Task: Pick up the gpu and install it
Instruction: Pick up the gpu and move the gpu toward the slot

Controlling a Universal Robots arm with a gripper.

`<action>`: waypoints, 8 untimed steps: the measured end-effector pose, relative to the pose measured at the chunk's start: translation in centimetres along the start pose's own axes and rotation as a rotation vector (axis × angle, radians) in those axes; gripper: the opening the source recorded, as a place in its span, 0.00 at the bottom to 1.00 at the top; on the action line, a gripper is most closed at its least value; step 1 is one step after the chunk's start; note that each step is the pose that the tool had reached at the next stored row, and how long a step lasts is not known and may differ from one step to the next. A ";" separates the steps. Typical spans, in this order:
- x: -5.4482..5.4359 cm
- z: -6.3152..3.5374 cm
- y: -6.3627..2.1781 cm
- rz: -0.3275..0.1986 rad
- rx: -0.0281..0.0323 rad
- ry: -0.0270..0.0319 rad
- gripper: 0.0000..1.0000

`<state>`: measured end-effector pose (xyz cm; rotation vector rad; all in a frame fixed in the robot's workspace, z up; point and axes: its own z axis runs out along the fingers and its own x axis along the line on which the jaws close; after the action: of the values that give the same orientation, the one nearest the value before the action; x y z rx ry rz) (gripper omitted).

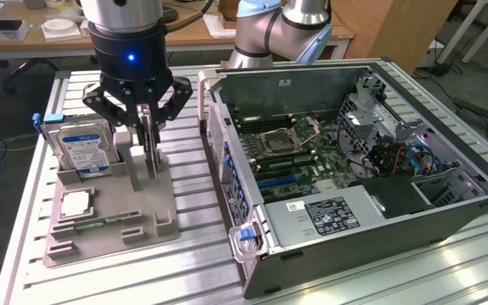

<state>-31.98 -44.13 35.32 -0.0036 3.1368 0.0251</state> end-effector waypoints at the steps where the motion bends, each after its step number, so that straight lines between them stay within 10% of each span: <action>1: 0.0 -0.02 0.00 0.000 -0.0001 -0.0001 0.26; 8: 0.0 -0.18 0.00 0.000 0.0001 0.0001 0.26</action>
<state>-31.98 -44.13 35.50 -0.0036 3.1369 0.0250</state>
